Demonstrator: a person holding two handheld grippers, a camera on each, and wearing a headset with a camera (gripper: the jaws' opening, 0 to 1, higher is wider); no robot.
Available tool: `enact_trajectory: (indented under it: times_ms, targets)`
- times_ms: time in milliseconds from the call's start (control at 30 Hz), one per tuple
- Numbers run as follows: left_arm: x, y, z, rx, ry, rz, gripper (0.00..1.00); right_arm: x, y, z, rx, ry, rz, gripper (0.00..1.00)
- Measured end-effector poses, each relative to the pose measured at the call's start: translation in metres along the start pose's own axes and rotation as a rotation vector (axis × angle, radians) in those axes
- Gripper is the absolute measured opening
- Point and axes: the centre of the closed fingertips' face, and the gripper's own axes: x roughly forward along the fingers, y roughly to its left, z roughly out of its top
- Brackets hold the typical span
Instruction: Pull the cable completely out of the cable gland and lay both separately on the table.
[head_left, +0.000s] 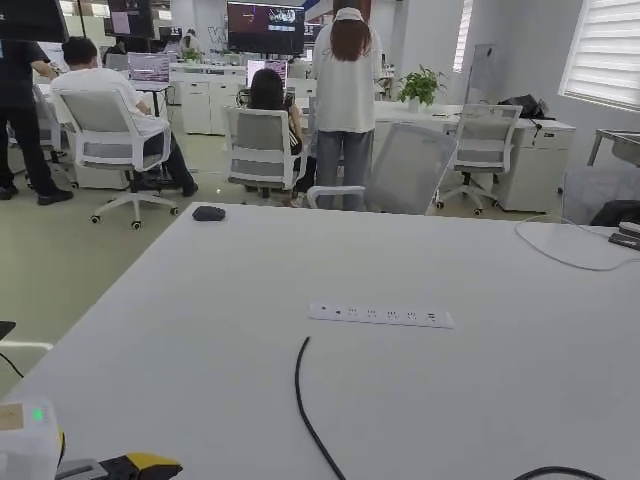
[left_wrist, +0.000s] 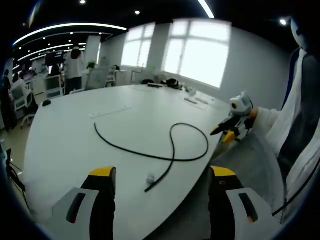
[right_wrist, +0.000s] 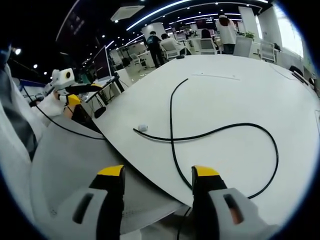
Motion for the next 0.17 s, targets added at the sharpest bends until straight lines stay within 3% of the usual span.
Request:
enact_trajectory:
  times_ms: [167]
  targets:
    - [0.0,0.0012,-0.0012,-0.01,0.004,0.002,0.75,0.0014,0.0019,-0.001,-0.002,0.006,0.007,0.56]
